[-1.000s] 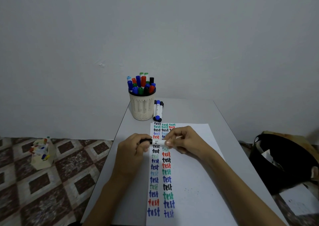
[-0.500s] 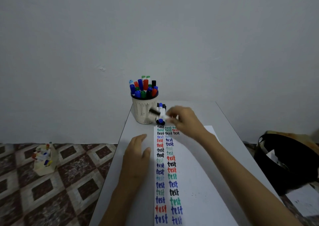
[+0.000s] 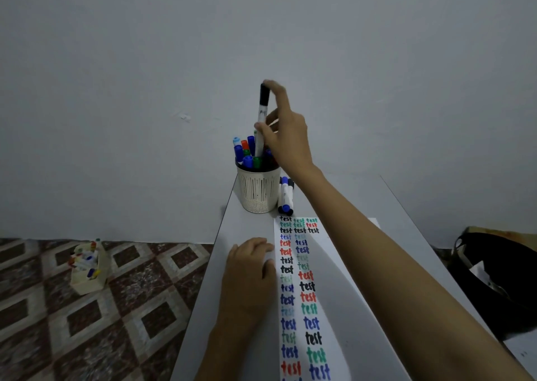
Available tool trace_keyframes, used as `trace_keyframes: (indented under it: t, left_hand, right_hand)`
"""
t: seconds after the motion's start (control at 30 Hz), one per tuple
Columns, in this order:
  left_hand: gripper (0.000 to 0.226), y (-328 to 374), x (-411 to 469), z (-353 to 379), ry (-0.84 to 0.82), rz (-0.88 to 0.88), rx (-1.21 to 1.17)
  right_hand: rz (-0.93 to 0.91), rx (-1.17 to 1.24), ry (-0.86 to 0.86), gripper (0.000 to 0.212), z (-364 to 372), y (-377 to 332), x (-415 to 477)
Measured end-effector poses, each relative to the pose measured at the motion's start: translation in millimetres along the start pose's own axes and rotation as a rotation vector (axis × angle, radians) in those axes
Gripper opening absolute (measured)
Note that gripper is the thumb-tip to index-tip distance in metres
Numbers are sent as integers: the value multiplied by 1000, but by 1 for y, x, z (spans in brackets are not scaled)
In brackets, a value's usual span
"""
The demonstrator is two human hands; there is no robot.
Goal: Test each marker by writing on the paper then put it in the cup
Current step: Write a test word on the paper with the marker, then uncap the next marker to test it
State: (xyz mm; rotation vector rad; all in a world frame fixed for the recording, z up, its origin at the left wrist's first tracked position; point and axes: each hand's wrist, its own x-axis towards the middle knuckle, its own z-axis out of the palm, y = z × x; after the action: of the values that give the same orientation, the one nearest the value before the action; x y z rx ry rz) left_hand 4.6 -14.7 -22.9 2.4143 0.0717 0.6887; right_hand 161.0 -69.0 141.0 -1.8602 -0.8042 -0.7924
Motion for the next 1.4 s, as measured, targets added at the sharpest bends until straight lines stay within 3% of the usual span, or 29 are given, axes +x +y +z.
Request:
trace_keyframes:
  t: [0.1, 0.13, 0.27, 0.4, 0.47, 0.53, 0.6, 0.8, 0.9, 1.0, 1.07, 1.13, 1.27, 1.4]
  left_hand:
    - [25, -1, 1, 1, 4, 9, 2]
    - [25, -1, 1, 1, 3, 13, 3]
    - [25, -3, 1, 2, 7, 20, 7]
    - [25, -2, 0, 2, 16, 19, 1]
    - [25, -1, 0, 1, 27, 26, 7]
    - [25, 0, 1, 1, 39, 42, 17]
    - [24, -1, 2, 1, 48, 52, 24]
    - [24, -1, 1, 1, 58, 70, 23]
    - [24, -2, 0, 1, 54, 61, 21]
    - [26, -1, -1, 0, 41, 49, 0]
    - [33, 2, -2, -1, 40, 10, -57]
    - [44, 6, -2, -4, 39, -57, -171]
    - [59, 12, 1, -9, 21, -75, -334]
    - [34, 13, -3, -9, -59, 78, -309]
  right_hand:
    - [24, -278, -175, 21, 8, 10, -9]
    - [27, -305, -189, 17, 9, 15, -12]
    - [76, -91, -198, 22, 1, 32, -14]
    - [345, 42, -81, 35, -14, 56, -40]
    - [467, -36, -303, 33, -17, 70, -58]
    - [520, -154, -563, 44, -13, 76, -77]
    - [521, -228, -636, 58, -7, 78, -93]
    - [360, -269, -434, 35, -5, 73, -106]
    - [310, -215, -164, 23, -12, 66, -110]
    - [459, 136, 205, 12, -29, 54, -109]
    - [606, 387, 331, 20, -43, 49, -108]
    - [690, 475, 291, 30, -53, 42, -113]
    - [683, 535, 20, 39, -57, 21, -141]
    - [713, 810, -176, 29, -49, 2, -170]
